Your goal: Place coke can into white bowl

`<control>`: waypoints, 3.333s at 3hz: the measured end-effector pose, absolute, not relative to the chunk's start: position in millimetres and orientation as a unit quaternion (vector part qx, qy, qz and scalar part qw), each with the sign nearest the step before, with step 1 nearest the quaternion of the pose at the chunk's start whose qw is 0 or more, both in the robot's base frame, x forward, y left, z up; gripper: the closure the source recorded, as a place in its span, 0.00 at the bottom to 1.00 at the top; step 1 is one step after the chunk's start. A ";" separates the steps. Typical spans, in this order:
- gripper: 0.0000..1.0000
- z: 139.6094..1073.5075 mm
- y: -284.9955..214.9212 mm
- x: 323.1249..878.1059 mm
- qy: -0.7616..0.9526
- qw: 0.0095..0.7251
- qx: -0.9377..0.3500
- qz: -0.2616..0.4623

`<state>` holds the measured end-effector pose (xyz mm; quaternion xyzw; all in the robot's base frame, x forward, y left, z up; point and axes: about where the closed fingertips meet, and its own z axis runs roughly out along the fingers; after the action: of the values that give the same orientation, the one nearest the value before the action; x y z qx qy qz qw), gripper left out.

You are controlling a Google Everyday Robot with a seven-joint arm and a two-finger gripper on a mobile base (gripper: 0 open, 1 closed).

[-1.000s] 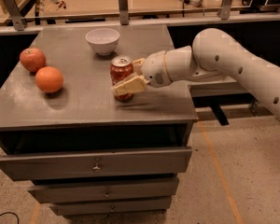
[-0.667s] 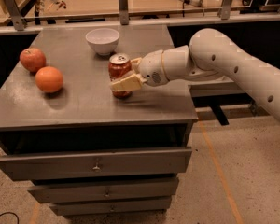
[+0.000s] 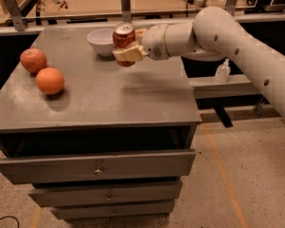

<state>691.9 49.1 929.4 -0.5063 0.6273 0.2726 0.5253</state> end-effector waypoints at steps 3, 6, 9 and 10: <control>1.00 962.9 70.4 778.0 0.637 0.569 -0.477 0.205; 1.00 956.0 106.4 813.4 0.702 0.557 -0.397 0.198; 0.59 934.8 135.6 854.7 0.732 0.538 -0.338 0.245; 0.36 928.2 137.0 855.3 0.739 0.533 -0.328 0.249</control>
Offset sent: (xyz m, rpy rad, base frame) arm 0.1351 0.0269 0.0395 -0.0488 -0.1229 -0.2325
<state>855.3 137.0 928.2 -0.3285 0.7392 0.2491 0.5326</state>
